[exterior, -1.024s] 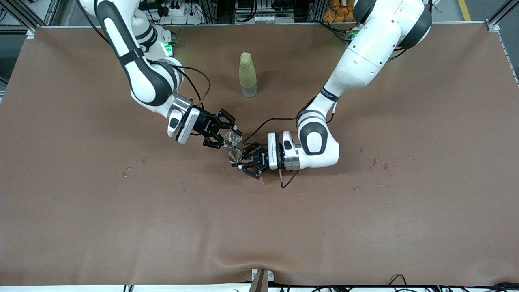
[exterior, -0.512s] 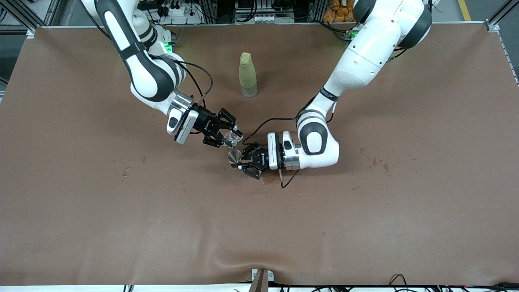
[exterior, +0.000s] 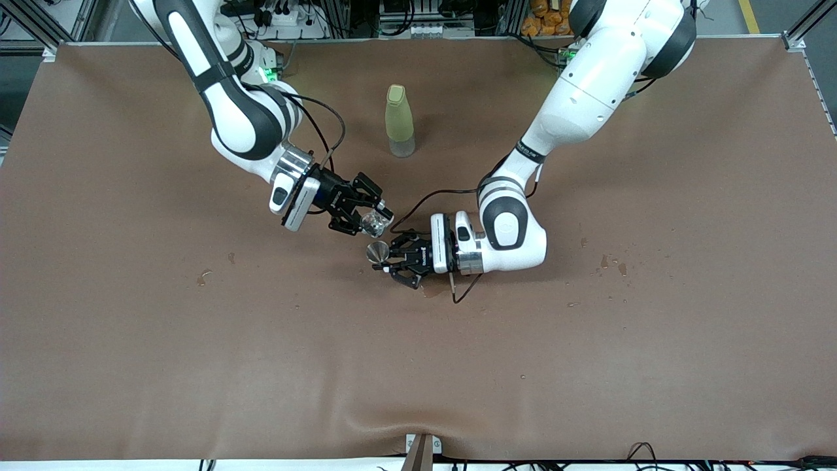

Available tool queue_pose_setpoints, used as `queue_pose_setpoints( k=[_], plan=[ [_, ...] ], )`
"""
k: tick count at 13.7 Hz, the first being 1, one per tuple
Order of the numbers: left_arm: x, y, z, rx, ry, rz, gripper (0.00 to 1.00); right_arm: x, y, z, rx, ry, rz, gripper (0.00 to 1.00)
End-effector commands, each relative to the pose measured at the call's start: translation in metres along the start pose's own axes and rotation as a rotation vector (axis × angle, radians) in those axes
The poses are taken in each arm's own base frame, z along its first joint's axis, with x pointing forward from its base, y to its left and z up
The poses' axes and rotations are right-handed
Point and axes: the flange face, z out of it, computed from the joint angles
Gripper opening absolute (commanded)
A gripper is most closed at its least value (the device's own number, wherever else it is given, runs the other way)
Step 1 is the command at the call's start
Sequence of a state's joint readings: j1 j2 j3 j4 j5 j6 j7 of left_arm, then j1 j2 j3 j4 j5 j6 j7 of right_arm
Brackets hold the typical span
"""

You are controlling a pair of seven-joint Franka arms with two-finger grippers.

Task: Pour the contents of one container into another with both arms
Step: 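Tilt the glass cup with the right gripper over the jigger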

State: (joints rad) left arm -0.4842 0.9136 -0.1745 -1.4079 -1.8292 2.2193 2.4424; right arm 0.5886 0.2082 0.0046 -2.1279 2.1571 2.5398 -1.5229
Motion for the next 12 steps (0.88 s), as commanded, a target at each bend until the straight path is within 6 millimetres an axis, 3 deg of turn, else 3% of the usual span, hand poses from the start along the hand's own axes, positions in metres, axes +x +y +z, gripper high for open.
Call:
queue_pose_setpoints(
  k=[1, 9, 12],
  plan=[
    [0.005, -0.002, 0.005, 0.025, 0.008, -0.005, 0.00, 0.005, -0.012, 0.000, 0.004, 0.021, 0.083, 0.00],
    [0.005, 0.000, 0.007, 0.022, 0.008, -0.006, 0.00, 0.002, -0.028, 0.013, 0.014, 0.005, 0.322, 0.00],
    [0.004, 0.000, 0.007, 0.023, 0.008, -0.010, 0.00, -0.003, -0.015, 0.013, -0.030, 0.006, 0.351, 0.00]
  ],
)
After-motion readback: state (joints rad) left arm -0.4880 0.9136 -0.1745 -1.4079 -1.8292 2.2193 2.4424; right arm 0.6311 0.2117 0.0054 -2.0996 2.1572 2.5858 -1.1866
